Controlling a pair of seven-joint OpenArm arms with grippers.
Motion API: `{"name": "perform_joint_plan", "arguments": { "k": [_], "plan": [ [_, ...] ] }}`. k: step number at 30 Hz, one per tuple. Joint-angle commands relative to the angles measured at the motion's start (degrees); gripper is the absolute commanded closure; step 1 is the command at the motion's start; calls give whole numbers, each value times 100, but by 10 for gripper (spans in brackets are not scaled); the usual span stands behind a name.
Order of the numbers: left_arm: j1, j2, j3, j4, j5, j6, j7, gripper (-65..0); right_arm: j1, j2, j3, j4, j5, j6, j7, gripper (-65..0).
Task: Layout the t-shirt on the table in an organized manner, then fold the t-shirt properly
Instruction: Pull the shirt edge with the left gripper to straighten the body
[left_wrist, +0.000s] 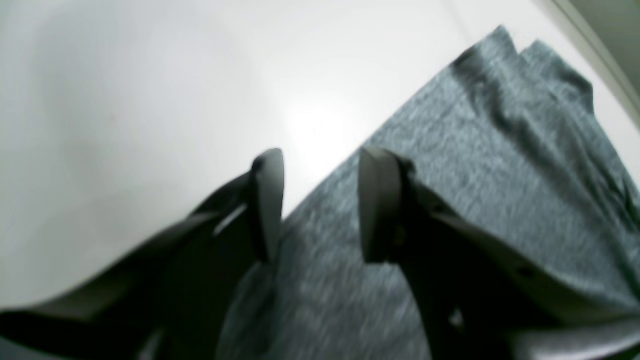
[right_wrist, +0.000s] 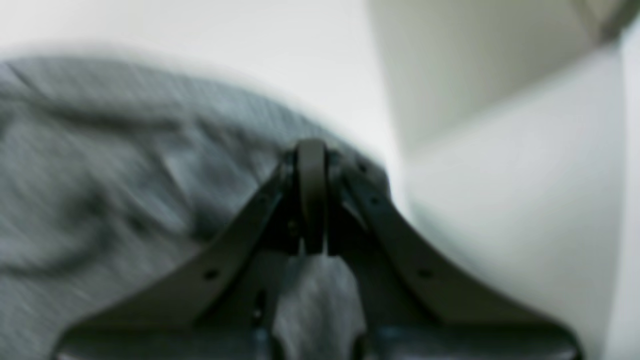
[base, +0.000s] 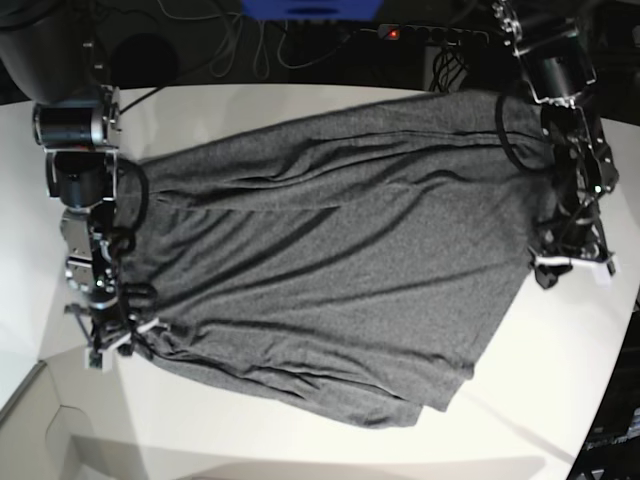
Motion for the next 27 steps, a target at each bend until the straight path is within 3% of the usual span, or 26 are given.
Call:
{"name": "perform_joint_plan", "arguments": {
  "k": [1, 4, 8, 14, 18, 22, 27],
  "plan": [
    [-326, -24, 130, 134, -86, -100, -168, -243, 63, 76, 28, 332, 27, 52, 44, -4],
    [-669, 47, 526, 90, -77, -100, -168, -243, -368, 208, 37, 1238, 27, 52, -246, -4],
    [-1425, 55, 1651, -455, -16, -100, -221, -243, -1106, 234, 345, 2600, 9, 52, -756, -5],
    [-2867, 55, 2882, -2582, -16, -64, -283, -243, -2231, 146, 776, 4385, 27, 52, -1600, -4],
    [-3729, 55, 3339, -4569, -16, -100, -1100, -243, -2759, 76, 776, 4877, 1, 52, -1723, -5],
    [-3834, 47, 3735, -5281, -16, -100, -1944, -243, -3023, 76, 776, 4886, 1, 52, -1723, -4],
    [-3438, 3, 3884, -5281, -16, -100, -2155, -243, -3137, 76, 776, 4886, 1, 52, -1723, -5]
  ]
}}
